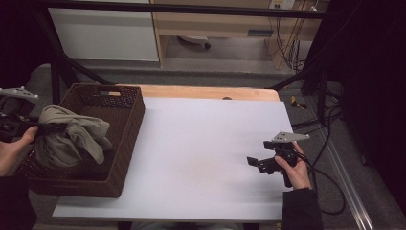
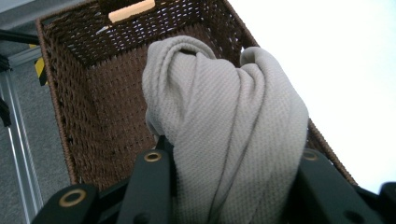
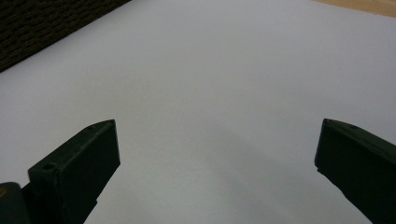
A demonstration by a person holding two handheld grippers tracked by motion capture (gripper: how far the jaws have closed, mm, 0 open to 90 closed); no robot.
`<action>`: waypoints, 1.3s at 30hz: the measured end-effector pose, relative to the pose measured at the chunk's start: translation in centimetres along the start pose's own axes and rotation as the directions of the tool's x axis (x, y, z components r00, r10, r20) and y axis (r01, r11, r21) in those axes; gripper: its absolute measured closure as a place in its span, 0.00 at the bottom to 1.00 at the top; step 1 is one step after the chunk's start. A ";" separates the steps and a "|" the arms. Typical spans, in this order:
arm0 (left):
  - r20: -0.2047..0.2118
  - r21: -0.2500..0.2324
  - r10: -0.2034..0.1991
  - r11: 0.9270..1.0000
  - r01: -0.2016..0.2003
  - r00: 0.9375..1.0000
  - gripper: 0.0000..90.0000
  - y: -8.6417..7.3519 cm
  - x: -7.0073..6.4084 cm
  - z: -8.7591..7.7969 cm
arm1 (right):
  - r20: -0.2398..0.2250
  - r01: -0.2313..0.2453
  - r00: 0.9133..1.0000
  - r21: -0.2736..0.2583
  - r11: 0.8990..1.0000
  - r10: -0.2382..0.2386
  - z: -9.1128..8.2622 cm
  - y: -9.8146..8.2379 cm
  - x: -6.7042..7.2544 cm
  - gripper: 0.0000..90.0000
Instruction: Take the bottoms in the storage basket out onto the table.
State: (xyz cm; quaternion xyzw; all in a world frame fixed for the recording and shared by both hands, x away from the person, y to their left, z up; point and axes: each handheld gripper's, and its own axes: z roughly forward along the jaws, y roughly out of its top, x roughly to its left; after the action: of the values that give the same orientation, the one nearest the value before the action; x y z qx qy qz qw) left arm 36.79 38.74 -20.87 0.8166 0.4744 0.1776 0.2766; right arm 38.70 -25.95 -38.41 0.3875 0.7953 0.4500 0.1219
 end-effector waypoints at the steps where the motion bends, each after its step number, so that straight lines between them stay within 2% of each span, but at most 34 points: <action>1: 0.000 -0.001 0.001 1.000 -0.001 1.000 0.70 0.1 0.0 0.0 | 0.001 -0.002 1.000 0.000 1.000 0.002 0.0 0.0 0.0 0.01; 39: 0.032 -0.033 0.066 0.997 -0.065 0.997 0.70 3.6 -1.9 -1.6 | 0.000 -0.001 1.000 0.004 1.000 0.001 0.0 0.0 0.0 0.01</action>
State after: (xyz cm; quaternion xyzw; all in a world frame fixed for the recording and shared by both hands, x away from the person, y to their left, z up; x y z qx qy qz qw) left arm 37.39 36.13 -17.45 0.8300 0.4398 0.1807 0.2915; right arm 38.68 -25.95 -38.40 0.3883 0.7958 0.4486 0.1210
